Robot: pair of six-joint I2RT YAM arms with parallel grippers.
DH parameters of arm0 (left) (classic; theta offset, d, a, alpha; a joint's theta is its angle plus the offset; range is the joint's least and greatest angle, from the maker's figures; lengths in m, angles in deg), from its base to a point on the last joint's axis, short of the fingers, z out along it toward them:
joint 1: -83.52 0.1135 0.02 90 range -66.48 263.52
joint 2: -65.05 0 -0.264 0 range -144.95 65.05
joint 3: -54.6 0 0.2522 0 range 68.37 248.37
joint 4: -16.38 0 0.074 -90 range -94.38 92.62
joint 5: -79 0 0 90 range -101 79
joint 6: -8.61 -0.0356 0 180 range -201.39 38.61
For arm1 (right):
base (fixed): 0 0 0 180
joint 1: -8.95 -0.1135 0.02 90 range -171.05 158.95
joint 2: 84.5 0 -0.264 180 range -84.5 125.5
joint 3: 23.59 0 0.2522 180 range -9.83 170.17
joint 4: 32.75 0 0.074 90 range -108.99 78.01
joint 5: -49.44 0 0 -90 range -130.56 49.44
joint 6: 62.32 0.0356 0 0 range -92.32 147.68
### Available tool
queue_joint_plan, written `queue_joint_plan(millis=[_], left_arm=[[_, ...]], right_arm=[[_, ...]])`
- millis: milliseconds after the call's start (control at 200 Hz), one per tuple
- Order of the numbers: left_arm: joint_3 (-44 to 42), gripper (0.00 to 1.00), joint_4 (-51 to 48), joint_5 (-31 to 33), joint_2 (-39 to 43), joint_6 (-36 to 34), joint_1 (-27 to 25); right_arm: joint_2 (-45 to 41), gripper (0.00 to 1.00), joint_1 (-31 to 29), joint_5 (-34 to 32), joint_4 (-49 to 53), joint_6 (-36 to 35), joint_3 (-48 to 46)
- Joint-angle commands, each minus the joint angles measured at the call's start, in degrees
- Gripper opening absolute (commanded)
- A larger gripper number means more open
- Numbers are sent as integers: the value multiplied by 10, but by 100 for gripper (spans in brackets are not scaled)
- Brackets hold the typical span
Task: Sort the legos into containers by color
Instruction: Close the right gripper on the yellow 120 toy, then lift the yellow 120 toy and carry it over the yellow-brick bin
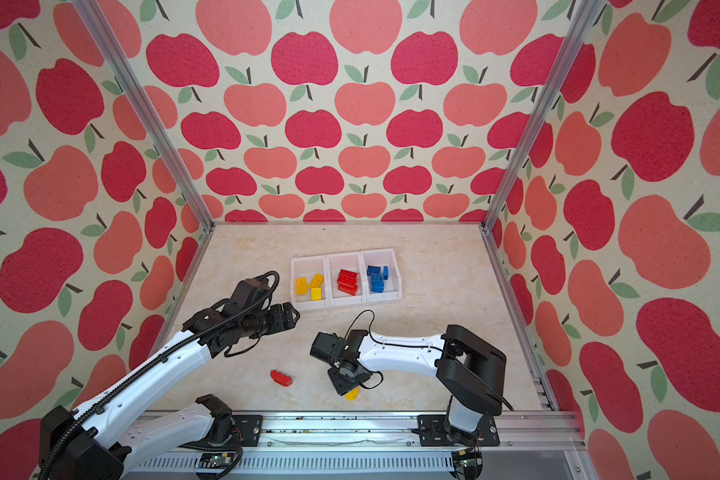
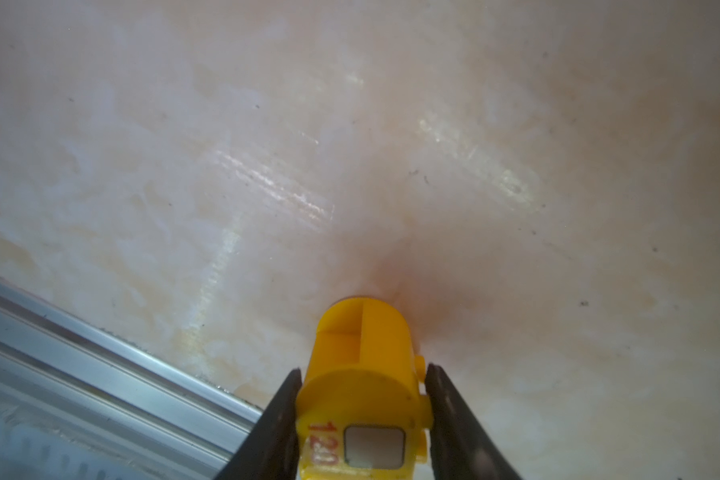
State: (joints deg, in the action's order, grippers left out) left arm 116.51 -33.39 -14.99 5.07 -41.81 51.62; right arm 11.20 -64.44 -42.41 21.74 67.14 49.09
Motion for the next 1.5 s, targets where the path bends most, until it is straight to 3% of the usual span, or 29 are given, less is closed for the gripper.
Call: queue_joint_plan(millis=[0,260,550,945,1496], left_arm=[[3,84,-21,15,5,4,3],[-11,84,-32,25,26,16,4],[-29,84,-44,39,47,29,5],[-59,86,-48,56,80,54,7],[-74,89,-80,71,120,71,7]], right_arm=[[-2,34,9,4,6,-14,-5],[-28,29,39,-8,46,-57,44],[-13,29,134,-7,68,-147,169],[123,29,219,27,43,-241,385],[323,29,266,70,13,-263,626]])
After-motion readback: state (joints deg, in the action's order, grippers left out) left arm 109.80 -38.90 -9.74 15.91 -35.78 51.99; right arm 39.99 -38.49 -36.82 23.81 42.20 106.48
